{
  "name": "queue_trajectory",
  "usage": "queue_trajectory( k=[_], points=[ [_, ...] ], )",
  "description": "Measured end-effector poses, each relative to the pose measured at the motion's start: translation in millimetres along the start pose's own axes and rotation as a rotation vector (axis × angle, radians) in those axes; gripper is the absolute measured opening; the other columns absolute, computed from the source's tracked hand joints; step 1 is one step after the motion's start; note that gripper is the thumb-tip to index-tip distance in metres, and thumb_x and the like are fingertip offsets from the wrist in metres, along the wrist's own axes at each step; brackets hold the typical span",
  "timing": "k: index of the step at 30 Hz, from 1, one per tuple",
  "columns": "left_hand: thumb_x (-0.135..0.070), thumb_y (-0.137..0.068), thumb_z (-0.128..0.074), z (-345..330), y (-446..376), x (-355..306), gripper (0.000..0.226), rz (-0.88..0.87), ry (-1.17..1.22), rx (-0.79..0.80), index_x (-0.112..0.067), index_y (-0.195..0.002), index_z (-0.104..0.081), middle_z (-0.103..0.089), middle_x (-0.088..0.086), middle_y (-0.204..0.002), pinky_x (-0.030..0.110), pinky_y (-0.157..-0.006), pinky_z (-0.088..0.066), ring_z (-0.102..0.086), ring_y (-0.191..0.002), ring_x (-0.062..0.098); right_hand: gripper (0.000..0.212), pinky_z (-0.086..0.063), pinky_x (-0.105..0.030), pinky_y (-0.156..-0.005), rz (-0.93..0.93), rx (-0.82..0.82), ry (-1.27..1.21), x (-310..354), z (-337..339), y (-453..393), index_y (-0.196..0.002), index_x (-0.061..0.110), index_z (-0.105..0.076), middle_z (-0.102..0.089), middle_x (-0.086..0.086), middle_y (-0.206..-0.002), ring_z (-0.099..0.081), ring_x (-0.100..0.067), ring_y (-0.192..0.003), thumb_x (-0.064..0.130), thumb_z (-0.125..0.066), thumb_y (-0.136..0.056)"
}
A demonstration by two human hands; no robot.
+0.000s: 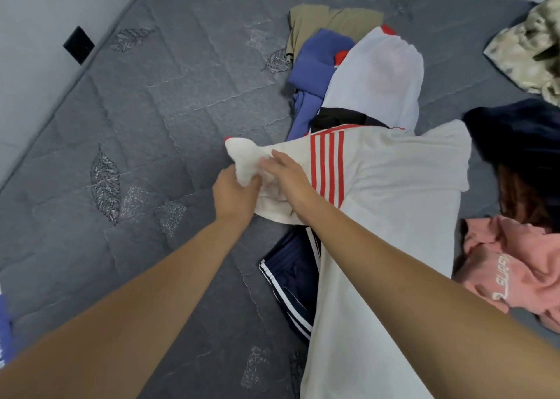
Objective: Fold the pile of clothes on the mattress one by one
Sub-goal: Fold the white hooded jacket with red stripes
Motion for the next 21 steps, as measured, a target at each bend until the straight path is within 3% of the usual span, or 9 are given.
queue_trajectory(
  k=[2,4,7,10,14,16,19,21],
  points=[
    [-0.015,-0.087,-0.073,-13,24,-47,0.016,-0.212,-0.005,0.03,-0.015,-0.102,-0.068,-0.06,0.0,-0.11,0.01,-0.073,-0.044,-0.061,-0.088,0.003,0.071,-0.047,-0.043,-0.112,-0.04,-0.036,-0.223,8,8,11,-0.145,0.029,-0.055,-0.064,0.0,-0.141,-0.062,-0.017,-0.125,0.062,-0.071,-0.085],
    [-0.01,-0.085,-0.07,-37,52,-81,0.021,-0.351,0.011,0.129,-0.017,-0.104,-0.065,-0.059,-0.004,-0.112,0.008,-0.075,-0.044,-0.06,-0.093,0.001,0.059,-0.056,-0.044,-0.102,0.016,-0.171,-0.26,22,34,27,-0.123,0.028,-0.07,-0.076,0.001,-0.115,-0.073,-0.017,-0.106,0.065,-0.075,-0.077],
    [-0.015,-0.082,-0.06,-73,86,-119,0.03,-0.494,0.048,0.275,-0.021,-0.112,-0.06,-0.06,-0.005,-0.113,0.019,-0.084,-0.05,-0.059,-0.102,0.005,0.039,-0.061,-0.048,-0.092,0.102,-0.382,-0.138,39,92,50,-0.105,0.019,-0.073,-0.077,-0.002,-0.098,-0.075,-0.02,-0.093,0.049,-0.067,-0.081],
    [-0.023,-0.09,-0.06,-110,116,-148,0.046,-0.573,0.142,0.462,-0.022,-0.136,-0.057,-0.057,-0.004,-0.135,0.024,-0.103,-0.047,-0.056,-0.125,0.008,0.022,-0.059,-0.053,-0.087,0.127,-0.535,0.005,50,160,78,-0.083,0.014,-0.067,-0.071,-0.007,-0.084,-0.07,-0.028,-0.084,0.032,-0.059,-0.093],
    [-0.026,-0.102,-0.057,-166,146,-179,0.037,-0.786,-0.034,0.56,-0.018,-0.138,-0.062,-0.045,-0.002,-0.158,0.013,-0.118,-0.019,-0.031,-0.148,0.0,0.02,-0.058,-0.045,-0.082,0.144,-0.716,0.185,47,252,110,-0.089,0.004,-0.066,-0.069,-0.01,-0.086,-0.069,-0.035,-0.091,0.018,-0.056,-0.099],
    [-0.03,-0.105,-0.055,-201,153,-181,0.038,-0.901,-0.178,0.572,-0.019,-0.141,-0.06,-0.042,0.0,-0.162,0.025,-0.122,-0.021,-0.03,-0.151,0.011,0.015,-0.055,-0.039,-0.085,0.159,-0.755,0.307,39,284,119,-0.107,0.008,-0.066,-0.07,-0.009,-0.101,-0.067,-0.033,-0.1,0.011,-0.056,-0.096],
    [-0.039,-0.105,-0.052,-250,150,-158,0.047,-0.988,-0.475,0.583,-0.022,-0.149,-0.054,-0.035,0.002,-0.166,0.047,-0.125,-0.022,-0.026,-0.155,0.027,0.06,-0.045,-0.044,-0.1,0.337,-0.84,0.793,41,303,134,-0.145,0.013,-0.046,-0.054,-0.012,-0.141,-0.051,-0.034,-0.122,0.001,-0.053,-0.087],
    [-0.043,-0.105,-0.05,-266,146,-146,0.053,-1.024,-0.582,0.574,-0.021,-0.153,-0.048,-0.035,0.003,-0.166,0.049,-0.124,-0.02,-0.028,-0.154,0.03,0.059,-0.043,-0.048,-0.107,0.552,-0.711,1.059,36,285,132,-0.152,0.01,-0.042,-0.047,-0.016,-0.151,-0.046,-0.036,-0.133,0.008,-0.053,-0.093]
  ],
)
Point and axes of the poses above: each hand's wrist, its own y-axis away from the middle knuckle, its own z-axis out of the back of the hand, x = y × z, the point moved 10 cm from there along -y, towards the middle knuckle
